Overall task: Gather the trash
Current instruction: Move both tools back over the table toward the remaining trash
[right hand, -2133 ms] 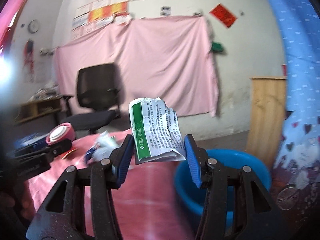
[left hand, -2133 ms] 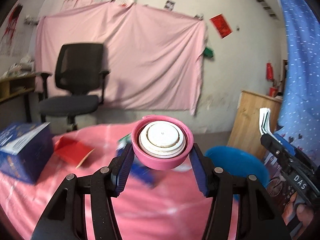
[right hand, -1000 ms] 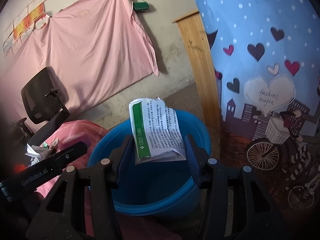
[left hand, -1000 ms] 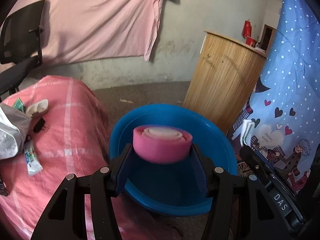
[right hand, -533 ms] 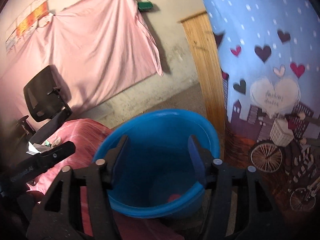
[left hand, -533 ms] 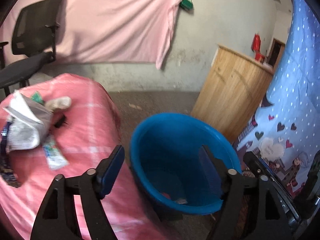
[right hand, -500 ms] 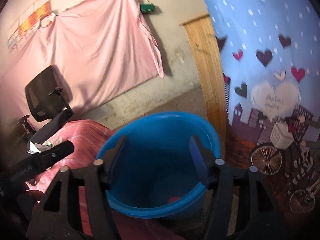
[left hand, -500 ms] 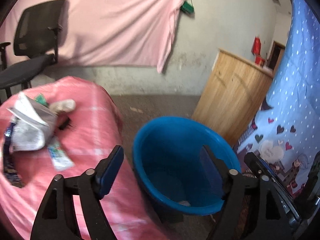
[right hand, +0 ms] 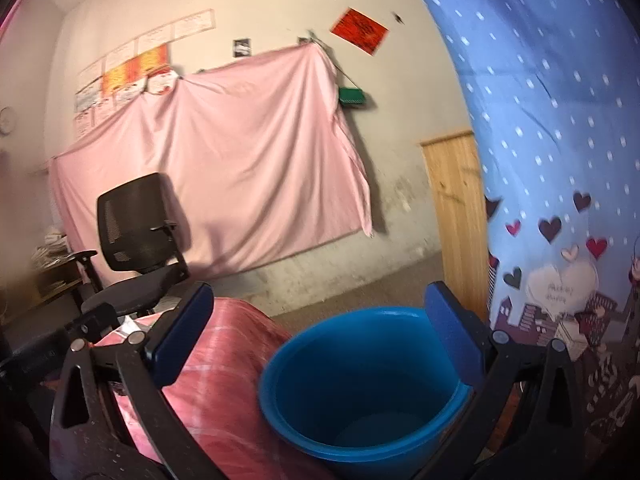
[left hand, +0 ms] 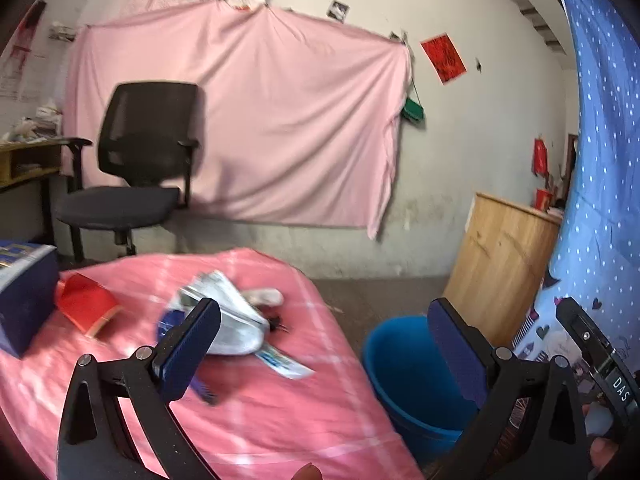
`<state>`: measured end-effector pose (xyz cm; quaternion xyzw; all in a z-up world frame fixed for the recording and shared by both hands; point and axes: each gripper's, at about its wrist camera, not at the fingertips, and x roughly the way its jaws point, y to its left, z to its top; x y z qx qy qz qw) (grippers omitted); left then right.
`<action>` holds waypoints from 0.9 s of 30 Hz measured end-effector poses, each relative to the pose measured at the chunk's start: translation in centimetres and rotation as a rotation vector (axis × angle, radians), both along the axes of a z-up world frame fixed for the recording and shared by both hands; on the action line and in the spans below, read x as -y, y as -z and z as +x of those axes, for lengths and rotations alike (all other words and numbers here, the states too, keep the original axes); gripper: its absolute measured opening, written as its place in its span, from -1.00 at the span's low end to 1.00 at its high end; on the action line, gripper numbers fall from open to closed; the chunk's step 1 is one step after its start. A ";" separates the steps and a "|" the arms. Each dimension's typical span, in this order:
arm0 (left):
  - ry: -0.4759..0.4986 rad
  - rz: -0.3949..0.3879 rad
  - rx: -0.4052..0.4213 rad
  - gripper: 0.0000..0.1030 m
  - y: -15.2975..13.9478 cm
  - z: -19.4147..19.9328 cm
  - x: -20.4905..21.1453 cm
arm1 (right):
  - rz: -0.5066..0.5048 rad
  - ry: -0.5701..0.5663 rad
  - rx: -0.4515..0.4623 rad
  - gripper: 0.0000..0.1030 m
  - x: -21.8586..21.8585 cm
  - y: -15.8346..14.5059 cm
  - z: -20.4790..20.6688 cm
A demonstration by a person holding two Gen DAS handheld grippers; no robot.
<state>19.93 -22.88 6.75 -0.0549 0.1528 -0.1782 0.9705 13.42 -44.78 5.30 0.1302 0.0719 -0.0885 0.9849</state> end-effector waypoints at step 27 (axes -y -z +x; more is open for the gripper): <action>-0.253 0.080 0.149 0.97 -0.4 -4.3 -13.7 | -0.163 -0.259 0.088 1.00 -12.0 -2.2 1.7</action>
